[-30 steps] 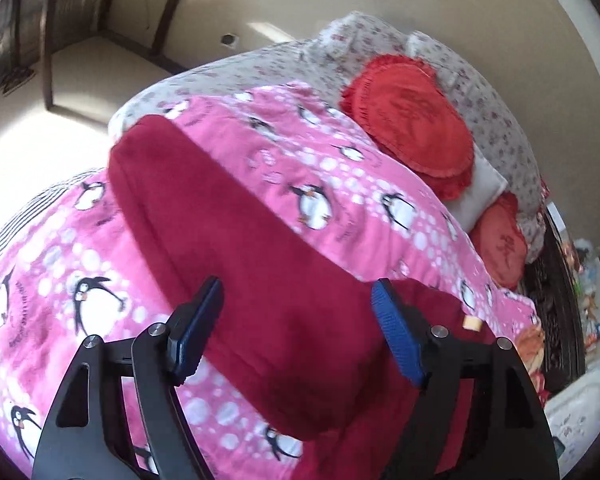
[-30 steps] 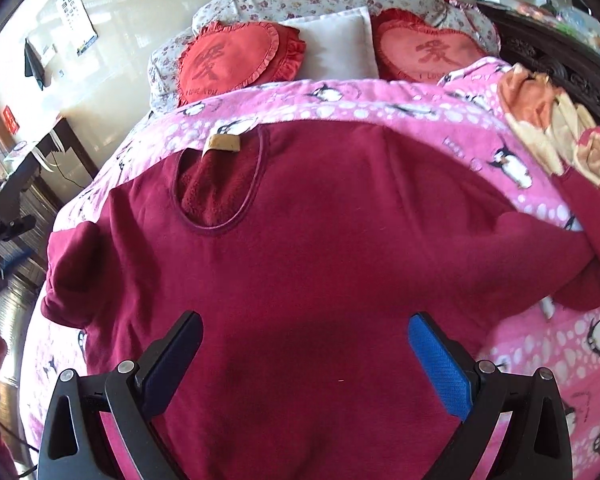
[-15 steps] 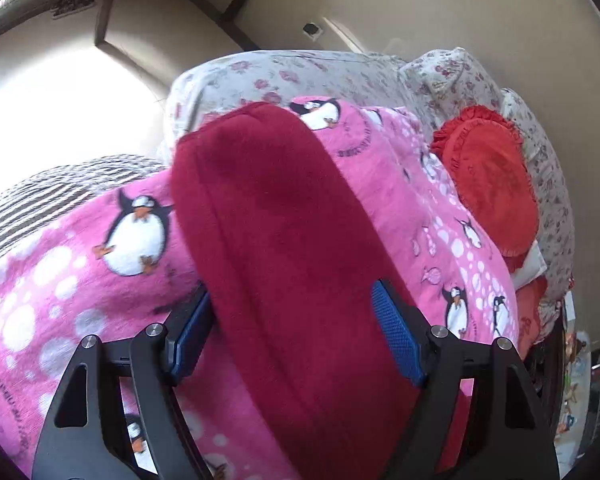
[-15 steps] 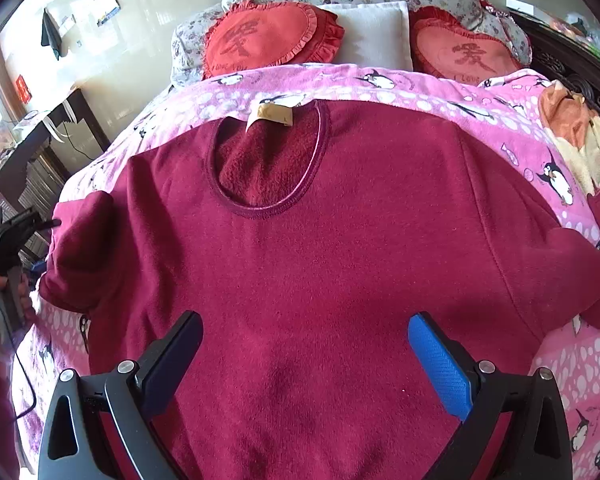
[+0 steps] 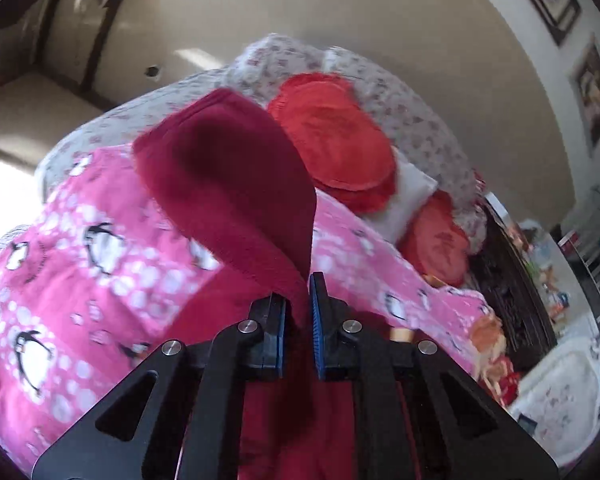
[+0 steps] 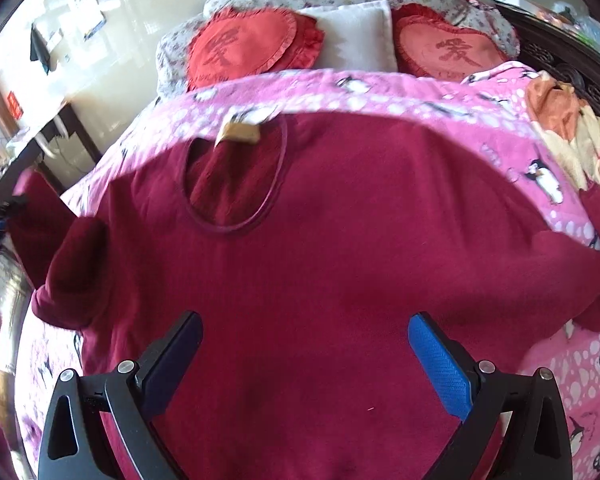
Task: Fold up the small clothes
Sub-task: 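Fold the held sleeve across the sweater body with the left tool, release, then grasp the other sweater sleeve with the right tool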
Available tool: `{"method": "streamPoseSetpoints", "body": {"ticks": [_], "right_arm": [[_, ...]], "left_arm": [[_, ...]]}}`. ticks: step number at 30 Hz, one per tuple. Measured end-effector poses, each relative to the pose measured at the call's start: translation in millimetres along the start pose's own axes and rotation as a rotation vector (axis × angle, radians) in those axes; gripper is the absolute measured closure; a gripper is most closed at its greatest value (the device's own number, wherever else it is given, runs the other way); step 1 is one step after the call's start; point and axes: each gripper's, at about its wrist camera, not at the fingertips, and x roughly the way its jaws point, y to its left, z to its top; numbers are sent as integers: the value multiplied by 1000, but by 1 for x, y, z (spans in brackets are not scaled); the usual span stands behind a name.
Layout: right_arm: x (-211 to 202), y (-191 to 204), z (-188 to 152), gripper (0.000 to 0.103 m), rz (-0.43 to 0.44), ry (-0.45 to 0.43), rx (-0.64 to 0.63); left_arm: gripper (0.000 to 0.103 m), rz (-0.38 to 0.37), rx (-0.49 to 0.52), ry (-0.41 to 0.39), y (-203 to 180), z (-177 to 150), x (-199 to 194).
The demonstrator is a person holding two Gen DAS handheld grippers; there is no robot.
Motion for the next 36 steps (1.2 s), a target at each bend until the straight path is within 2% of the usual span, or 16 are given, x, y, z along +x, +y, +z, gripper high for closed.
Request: {"method": "streamPoseSetpoints", "body": {"ticks": [5, 9, 11, 12, 15, 17, 20, 23, 25, 27, 29, 30, 31, 33, 36], "right_arm": [[-23, -26, 14, 1, -35, -68, 35], [-38, -59, 20, 1, -85, -94, 71], [-44, -79, 21, 1, -104, -100, 100], [-46, -89, 20, 1, -115, -100, 112], [-48, -109, 17, 1, -138, -94, 138], [-47, -118, 16, 1, -141, -84, 144], [-47, -123, 15, 1, -128, -90, 133], [-45, -117, 15, 1, -94, -104, 102], [-41, -108, 18, 1, -55, -110, 63], [-36, -95, 22, 3, -20, -122, 12], [-29, -78, 26, 15, -15, -145, -59], [-24, -71, 29, 27, -30, -150, -96], [-17, -63, 32, 36, -56, -149, -133], [-1, -55, 38, 43, -72, -128, -180], [24, -50, 41, 65, -78, -75, -231]], "left_arm": [[93, -134, 161, 114, -99, -57, 35], [94, -201, 211, 281, -144, -117, 85], [92, -200, 248, 343, -158, -146, 104], [85, -200, 268, 379, -163, -158, 112], [46, -220, 280, 474, -169, -176, 123], [38, -233, 284, 486, -169, -177, 111], [38, -242, 326, 443, -162, -167, 75], [36, -180, 383, 328, -146, -151, 36], [35, -75, 408, 238, -126, -141, 16], [34, 37, 413, 181, -103, -132, 7], [34, 154, 396, 171, -77, -130, 9], [35, 197, 372, 180, -63, -129, 12], [35, 215, 342, 192, -49, -127, 14], [35, 257, 285, 228, -25, -130, 21], [35, 275, 252, 248, -12, -135, 27]]}}
